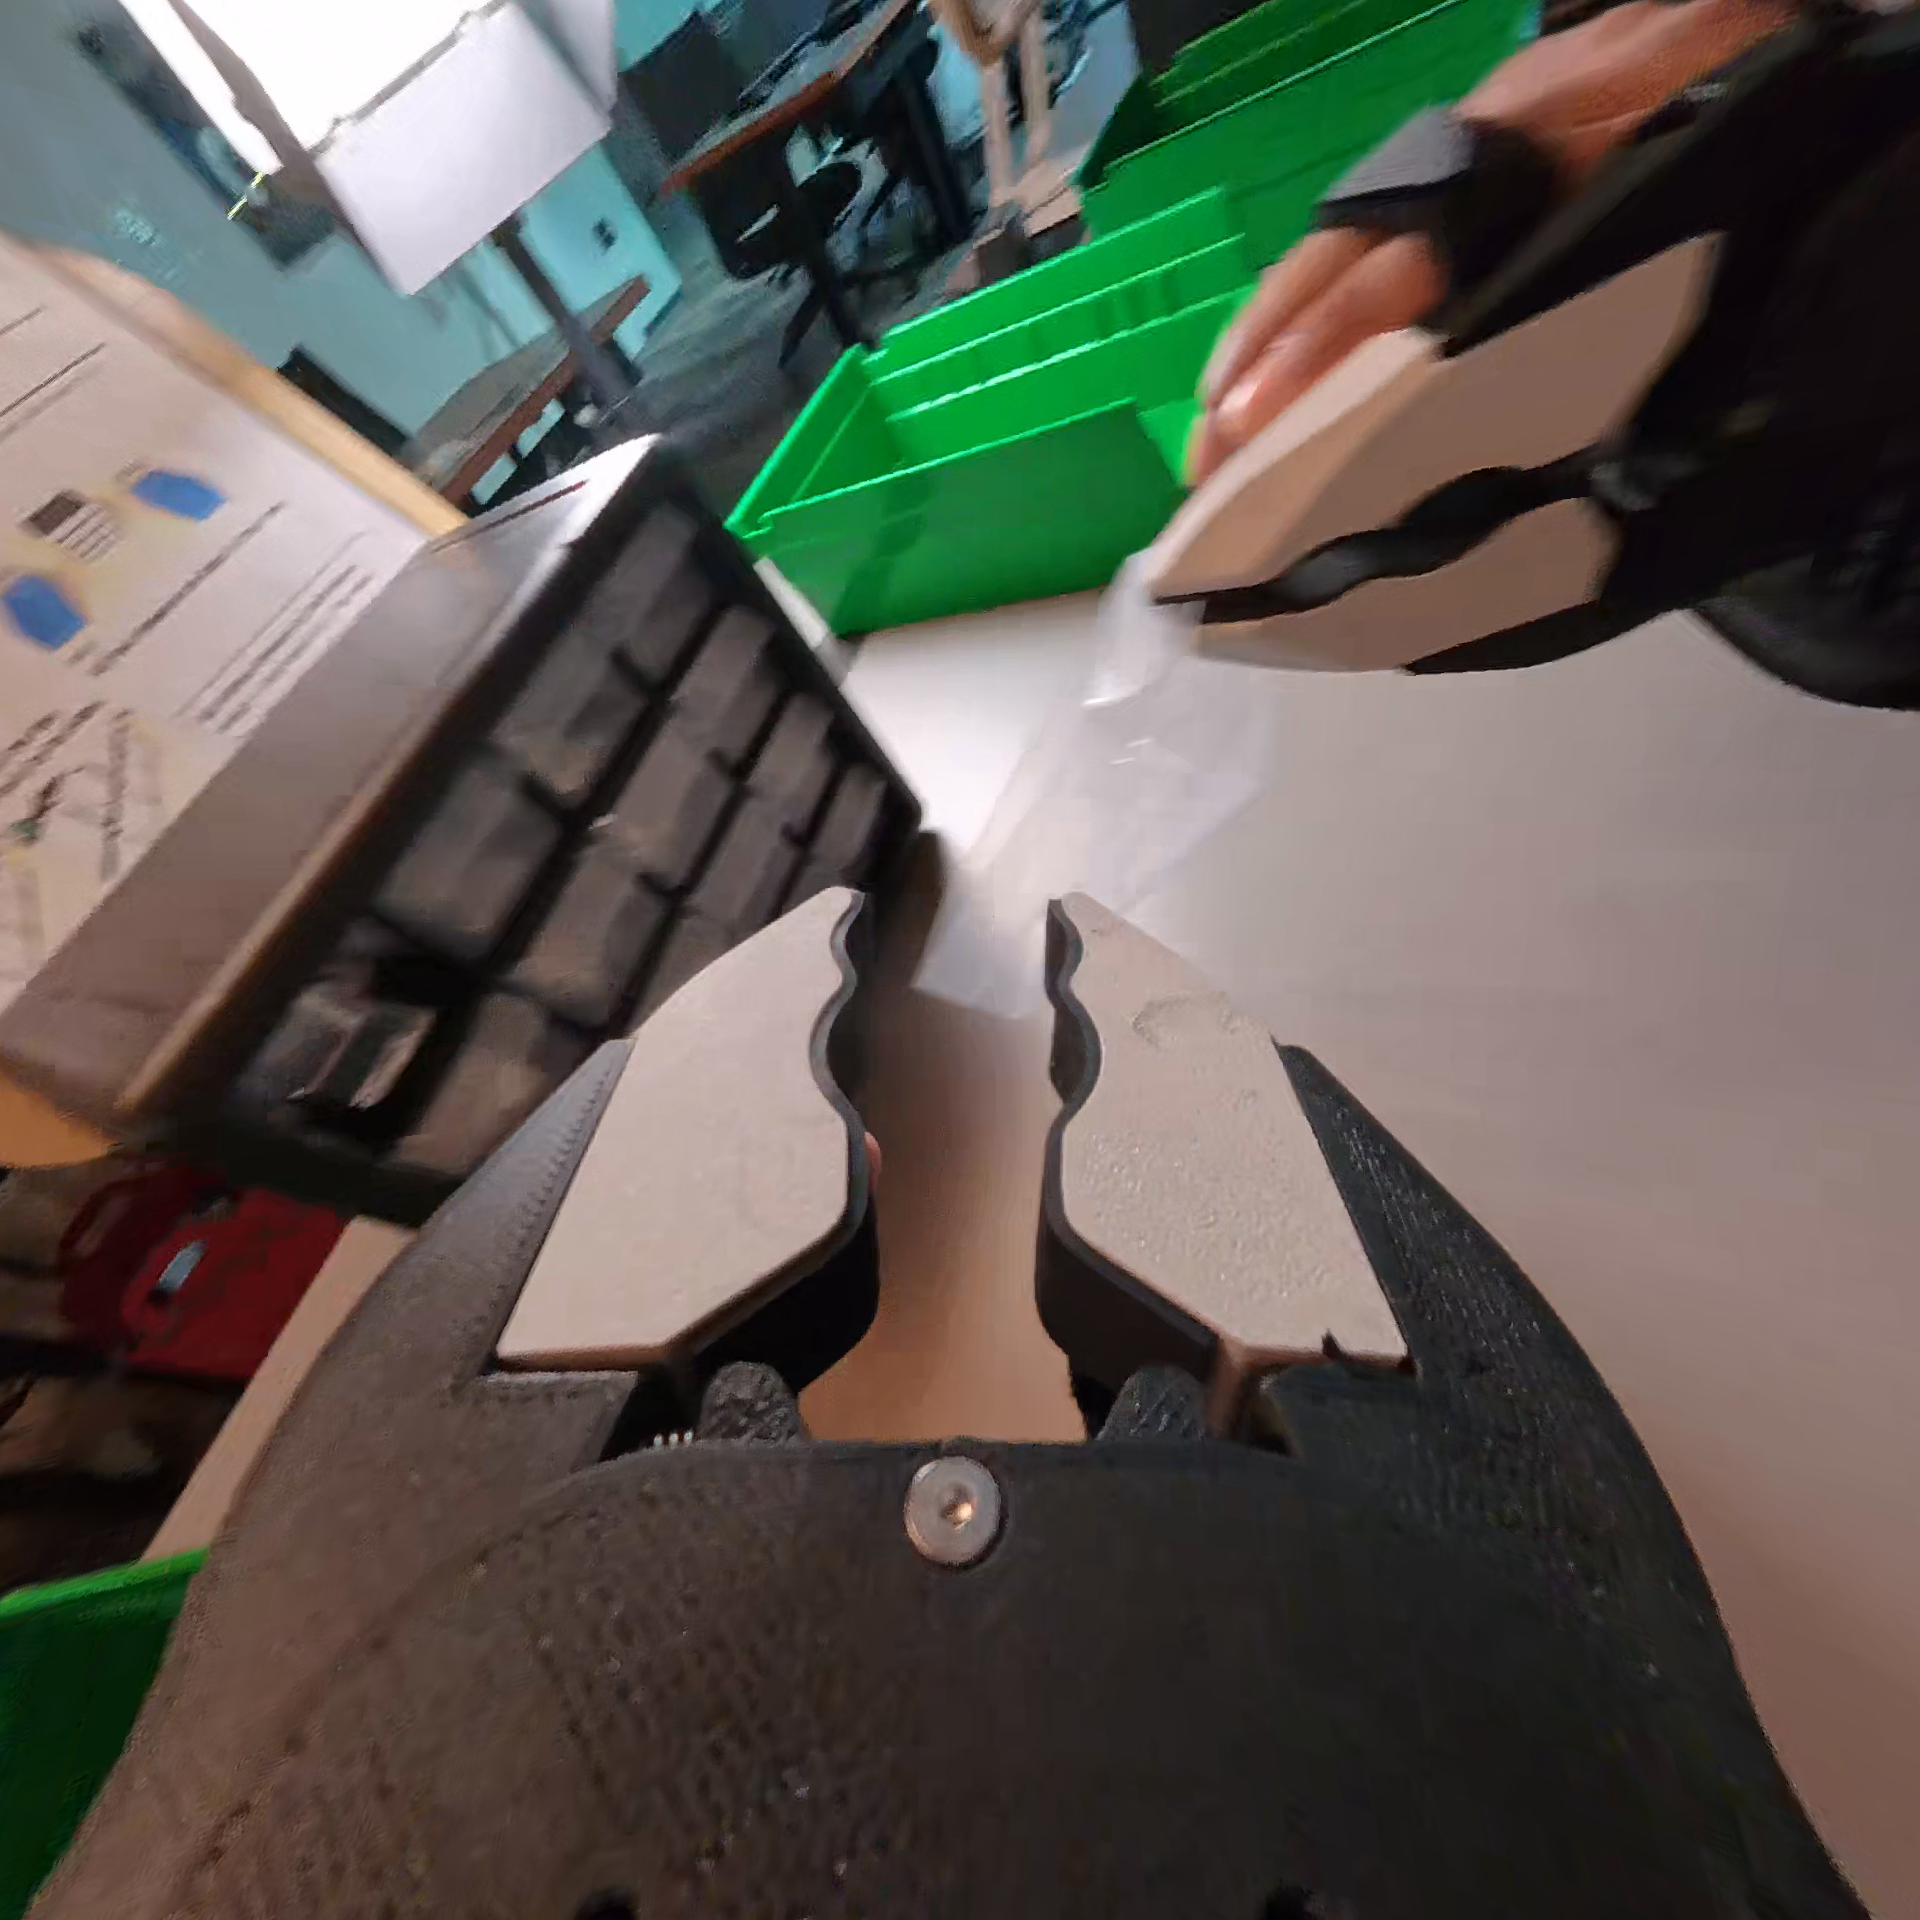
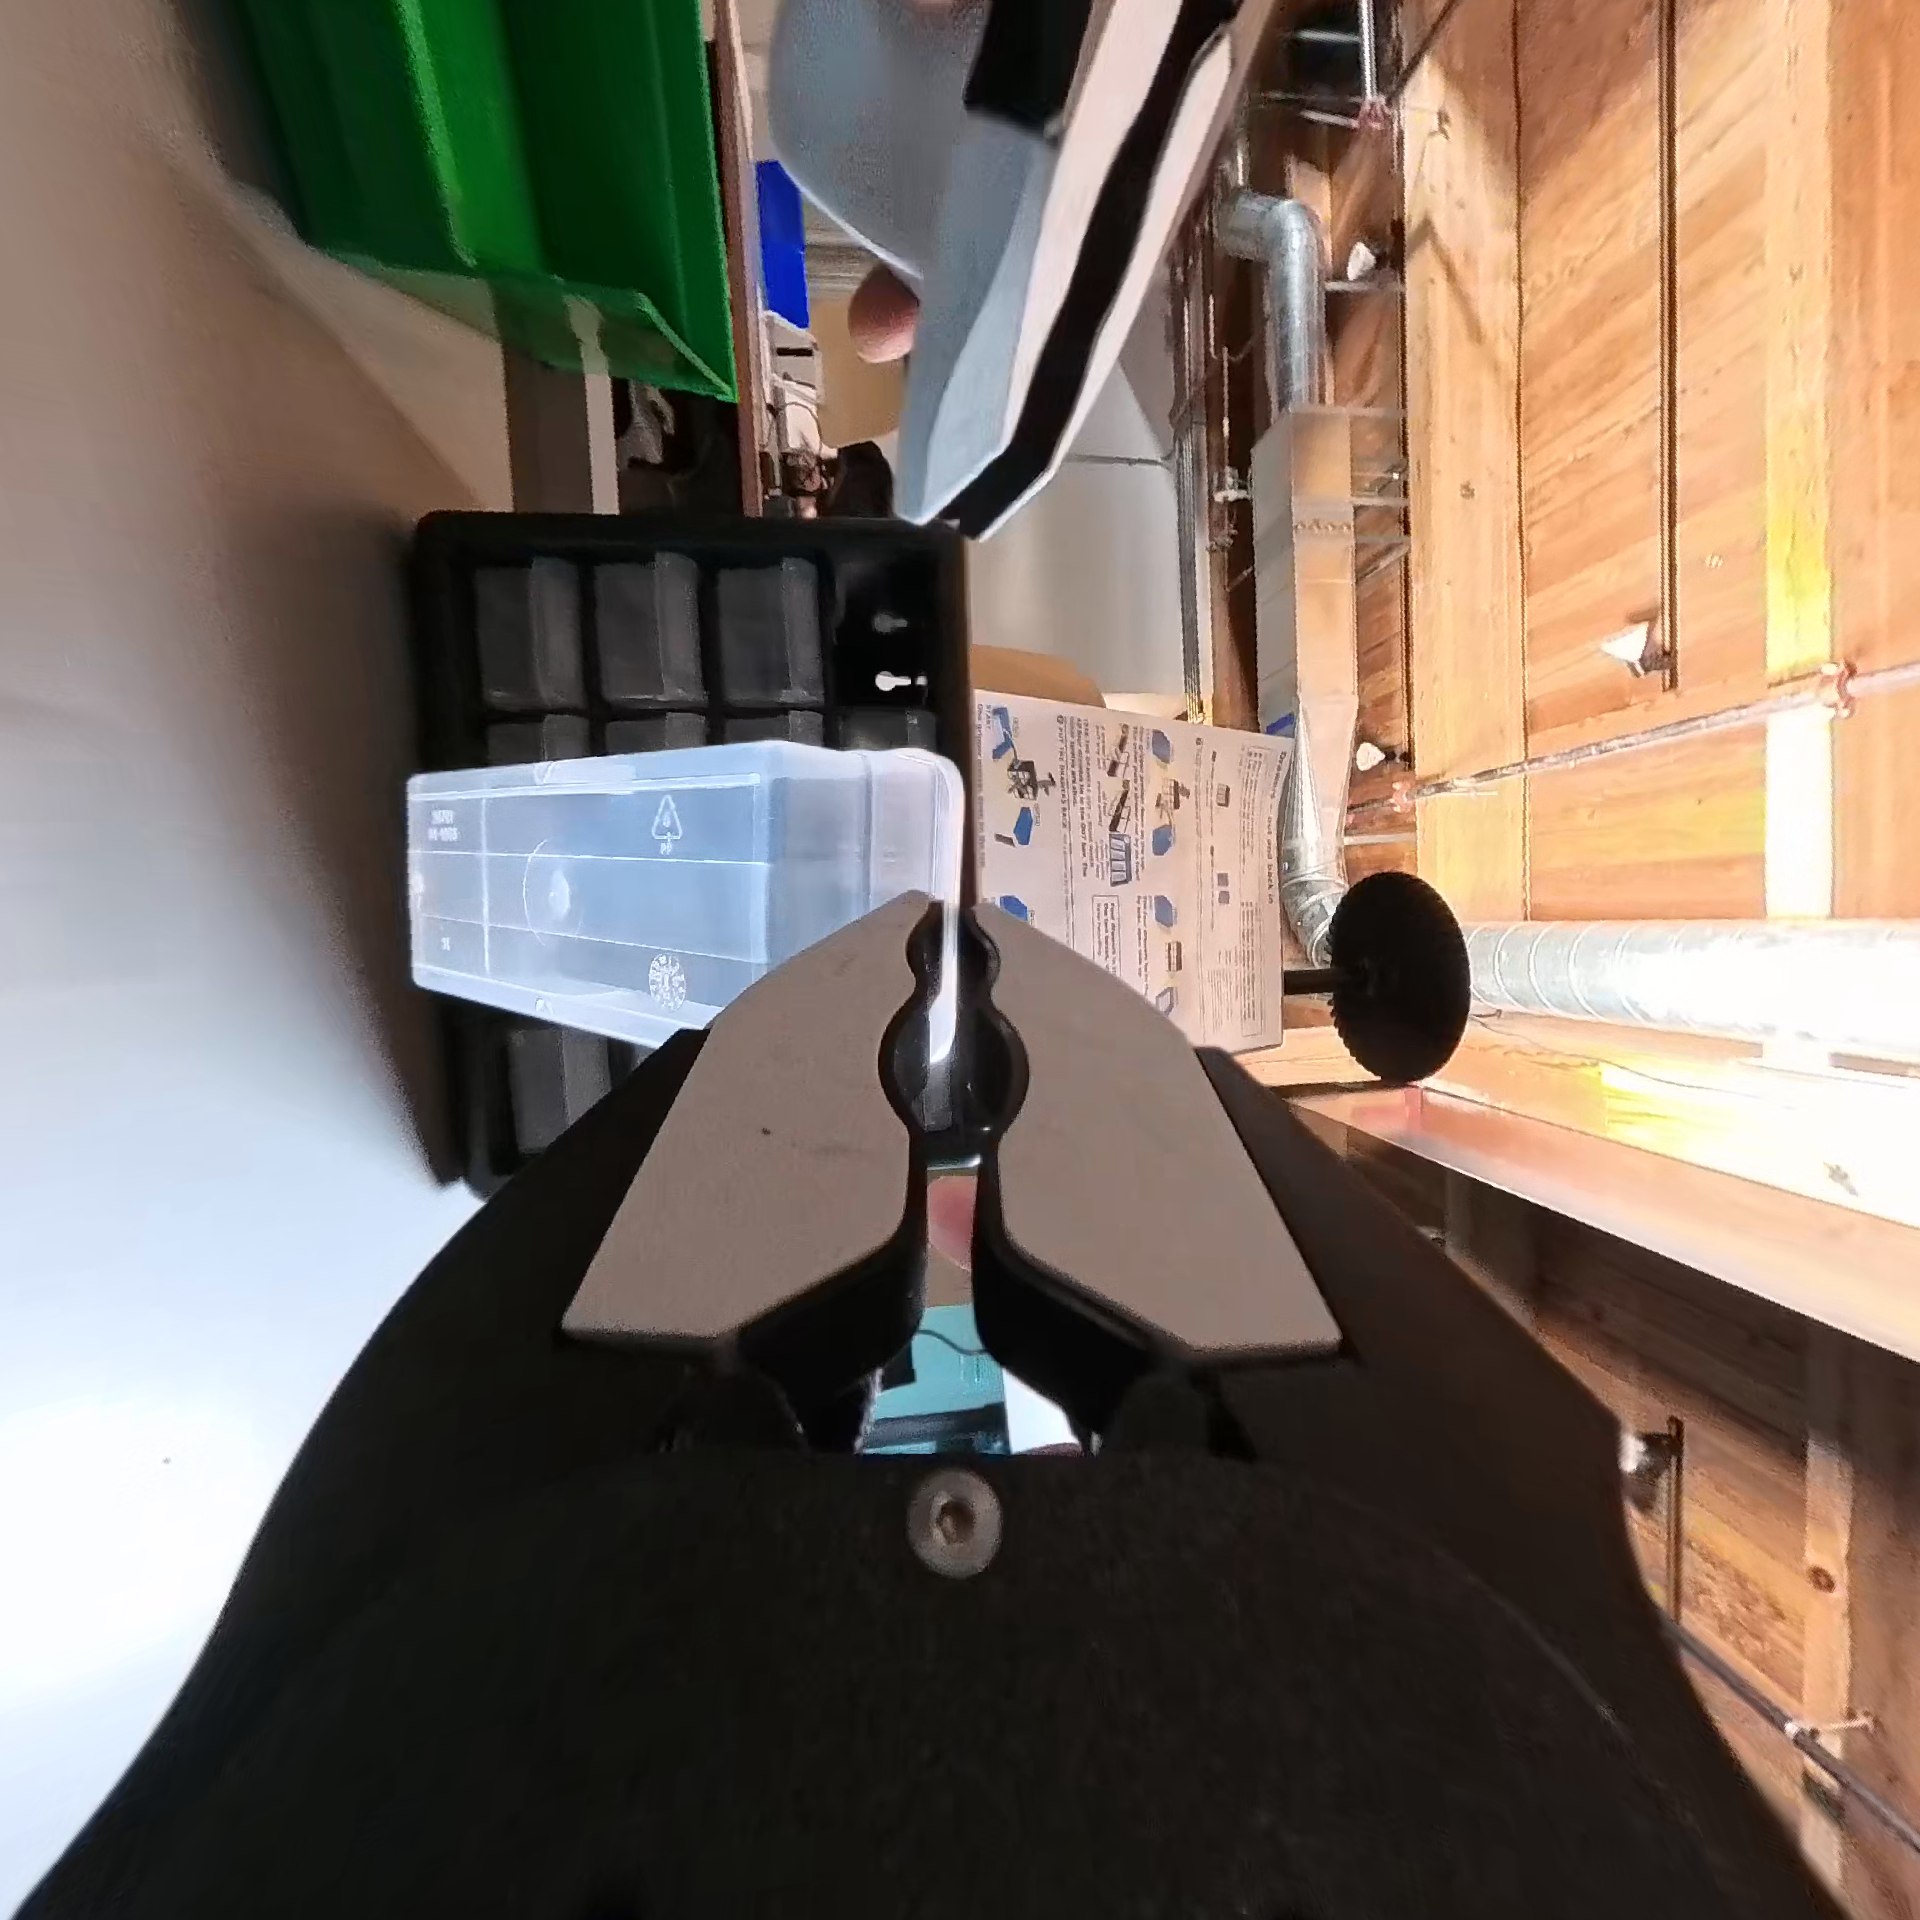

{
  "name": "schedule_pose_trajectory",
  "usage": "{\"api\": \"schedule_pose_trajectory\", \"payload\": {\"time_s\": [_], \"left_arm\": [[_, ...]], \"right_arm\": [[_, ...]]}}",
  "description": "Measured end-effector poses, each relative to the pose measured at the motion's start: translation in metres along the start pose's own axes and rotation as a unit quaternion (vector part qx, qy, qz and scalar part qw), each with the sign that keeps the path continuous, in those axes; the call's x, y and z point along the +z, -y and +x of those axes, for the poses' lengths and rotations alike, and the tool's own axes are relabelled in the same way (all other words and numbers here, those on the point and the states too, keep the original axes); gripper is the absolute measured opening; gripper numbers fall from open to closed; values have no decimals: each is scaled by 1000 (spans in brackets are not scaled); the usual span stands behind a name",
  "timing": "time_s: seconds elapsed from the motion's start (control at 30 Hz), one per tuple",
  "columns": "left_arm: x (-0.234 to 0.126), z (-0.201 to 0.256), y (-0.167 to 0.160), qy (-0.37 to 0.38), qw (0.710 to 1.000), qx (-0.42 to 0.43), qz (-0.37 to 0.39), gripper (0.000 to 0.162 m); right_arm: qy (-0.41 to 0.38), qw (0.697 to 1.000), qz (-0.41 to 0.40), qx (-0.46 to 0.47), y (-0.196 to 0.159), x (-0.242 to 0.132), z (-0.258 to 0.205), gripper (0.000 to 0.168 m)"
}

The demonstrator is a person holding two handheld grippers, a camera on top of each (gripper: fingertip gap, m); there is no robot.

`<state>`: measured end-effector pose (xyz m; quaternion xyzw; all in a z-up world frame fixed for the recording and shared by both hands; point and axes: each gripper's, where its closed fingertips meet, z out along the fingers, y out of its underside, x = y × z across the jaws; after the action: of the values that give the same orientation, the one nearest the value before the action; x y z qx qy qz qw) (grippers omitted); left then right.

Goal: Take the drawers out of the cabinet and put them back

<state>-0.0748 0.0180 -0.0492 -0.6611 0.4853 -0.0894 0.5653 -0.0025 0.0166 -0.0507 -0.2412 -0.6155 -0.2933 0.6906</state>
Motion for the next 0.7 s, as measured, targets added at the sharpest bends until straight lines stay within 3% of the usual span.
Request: {"api": "schedule_pose_trajectory", "payload": {"time_s": [0.1,0.23,0.43,0.57,0.63,0.7], "left_arm": [[6,36,3,-13,999,27,14,43],[19,51,0,2,997,76,-10,61],[19,54,11,37,989,136,35,47],[2,60,21,21,983,148,108,47],[-8,61,26,8,980,139,143,47],[-20,60,32,-14,977,113,178,47]], "right_arm": [[2,1000,-1,-13,5,-1,2,2],[17,1000,-9,-14,19,-2,8,2],[23,1000,10,9,50,-4,17,2],[65,991,60,97,62,-10,25,4],[115,972,96,182,69,-17,32,19],[196,925,138,294,75,-28,37,46]]}}
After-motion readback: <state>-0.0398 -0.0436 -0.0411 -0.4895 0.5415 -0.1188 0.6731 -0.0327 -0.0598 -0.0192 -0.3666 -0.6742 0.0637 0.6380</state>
